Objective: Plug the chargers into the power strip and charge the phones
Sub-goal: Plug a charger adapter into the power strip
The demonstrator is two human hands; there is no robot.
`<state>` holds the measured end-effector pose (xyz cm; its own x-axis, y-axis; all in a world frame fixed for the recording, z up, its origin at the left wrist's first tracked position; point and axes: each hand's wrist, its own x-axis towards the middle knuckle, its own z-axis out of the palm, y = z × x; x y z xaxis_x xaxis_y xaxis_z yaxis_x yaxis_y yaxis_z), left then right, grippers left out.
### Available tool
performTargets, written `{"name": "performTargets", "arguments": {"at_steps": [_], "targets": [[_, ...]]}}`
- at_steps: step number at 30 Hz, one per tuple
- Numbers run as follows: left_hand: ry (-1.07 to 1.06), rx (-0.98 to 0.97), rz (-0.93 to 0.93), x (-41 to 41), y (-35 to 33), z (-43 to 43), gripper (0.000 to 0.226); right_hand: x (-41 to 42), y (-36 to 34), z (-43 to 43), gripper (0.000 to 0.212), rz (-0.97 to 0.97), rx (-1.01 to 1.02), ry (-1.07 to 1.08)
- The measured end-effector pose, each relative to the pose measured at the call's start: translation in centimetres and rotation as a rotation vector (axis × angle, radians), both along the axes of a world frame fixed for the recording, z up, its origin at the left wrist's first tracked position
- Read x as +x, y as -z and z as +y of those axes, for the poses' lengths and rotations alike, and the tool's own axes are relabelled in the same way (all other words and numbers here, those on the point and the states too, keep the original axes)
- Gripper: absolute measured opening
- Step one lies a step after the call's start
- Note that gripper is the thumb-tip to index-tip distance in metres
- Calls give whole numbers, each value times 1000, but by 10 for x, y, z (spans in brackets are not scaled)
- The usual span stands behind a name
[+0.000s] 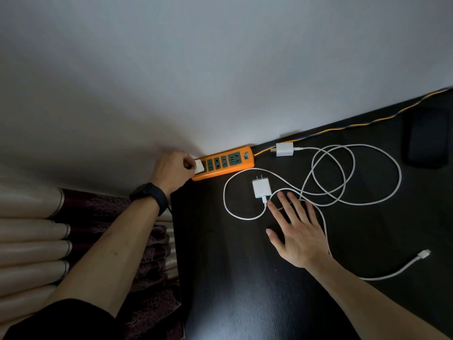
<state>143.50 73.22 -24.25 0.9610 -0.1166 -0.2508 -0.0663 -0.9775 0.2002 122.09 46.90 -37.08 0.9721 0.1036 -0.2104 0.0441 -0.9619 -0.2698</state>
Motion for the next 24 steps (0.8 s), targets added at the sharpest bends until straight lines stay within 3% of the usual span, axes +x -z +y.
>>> {"name": "performTargets", "arguments": {"at_steps": [6,13,17,24], "targets": [[143,38,8,16,-4,2,14,1,0,-1,73,16,-2,4],[114,3,37,20,-1,12,10,0,2,0,72,8,2,6],[66,14,0,15,6,10,15,1,1,0,73,2,12,10],[192,67,-90,10,5,2,20,1,1,0,73,5,8,8]]}}
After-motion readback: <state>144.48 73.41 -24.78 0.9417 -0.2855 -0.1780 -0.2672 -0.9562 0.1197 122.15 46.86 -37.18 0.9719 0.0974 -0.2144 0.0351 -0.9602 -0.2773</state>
